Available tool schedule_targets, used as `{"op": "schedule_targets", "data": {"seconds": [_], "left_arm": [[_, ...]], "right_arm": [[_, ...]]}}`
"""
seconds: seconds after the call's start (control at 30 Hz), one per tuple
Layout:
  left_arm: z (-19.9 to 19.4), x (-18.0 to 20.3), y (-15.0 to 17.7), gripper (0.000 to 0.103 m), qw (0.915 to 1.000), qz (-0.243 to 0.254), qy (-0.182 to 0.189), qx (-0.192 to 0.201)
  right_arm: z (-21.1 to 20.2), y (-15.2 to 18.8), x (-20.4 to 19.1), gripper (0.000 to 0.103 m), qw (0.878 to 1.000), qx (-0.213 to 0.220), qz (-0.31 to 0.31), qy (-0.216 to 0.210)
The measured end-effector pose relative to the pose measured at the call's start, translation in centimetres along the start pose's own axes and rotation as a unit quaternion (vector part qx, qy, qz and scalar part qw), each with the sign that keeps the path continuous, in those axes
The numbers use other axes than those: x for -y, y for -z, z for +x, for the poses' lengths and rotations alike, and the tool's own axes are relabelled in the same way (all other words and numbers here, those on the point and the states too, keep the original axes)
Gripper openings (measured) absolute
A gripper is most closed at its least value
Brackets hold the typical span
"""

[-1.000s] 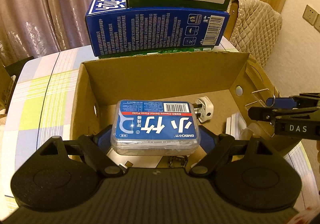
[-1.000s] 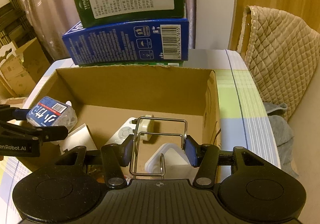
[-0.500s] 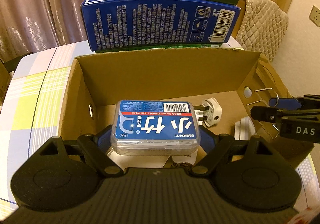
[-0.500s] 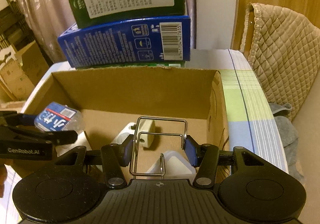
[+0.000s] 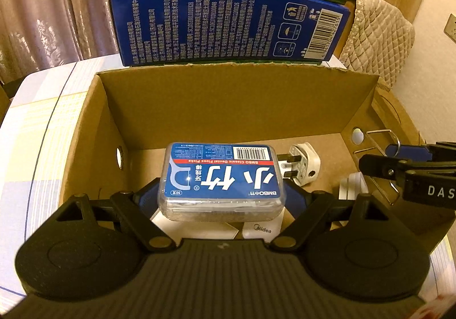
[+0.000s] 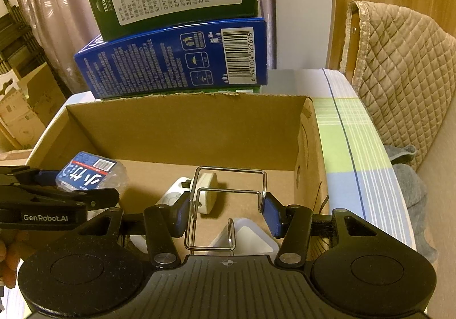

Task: Organize rigid objects
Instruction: 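Lower the floss box into the box and open the left gripper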

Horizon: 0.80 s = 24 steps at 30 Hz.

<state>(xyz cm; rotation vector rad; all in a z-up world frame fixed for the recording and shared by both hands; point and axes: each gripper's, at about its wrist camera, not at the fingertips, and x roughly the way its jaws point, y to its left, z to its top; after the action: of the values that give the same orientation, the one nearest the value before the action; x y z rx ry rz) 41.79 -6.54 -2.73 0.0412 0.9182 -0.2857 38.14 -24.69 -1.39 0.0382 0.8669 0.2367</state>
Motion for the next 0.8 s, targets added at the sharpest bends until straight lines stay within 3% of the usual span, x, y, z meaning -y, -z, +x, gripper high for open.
{"op": "schedule_targets", "data": {"seconds": [0.33, 0.8], "left_arm": [[0.0, -0.1, -0.4, 0.084, 0.9999, -0.012, -0.003, 0.001], [-1.6, -0.5, -0.2, 0.084, 0.9998, 0.015, -0.015, 0.006]], "right_arm": [[-0.2, 0.0, 0.1, 0.050, 1.000, 0.001, 0.002, -0.001], [-0.7, -0.5, -0.8, 0.050, 1.000, 0.001, 0.000, -0.008]]}}
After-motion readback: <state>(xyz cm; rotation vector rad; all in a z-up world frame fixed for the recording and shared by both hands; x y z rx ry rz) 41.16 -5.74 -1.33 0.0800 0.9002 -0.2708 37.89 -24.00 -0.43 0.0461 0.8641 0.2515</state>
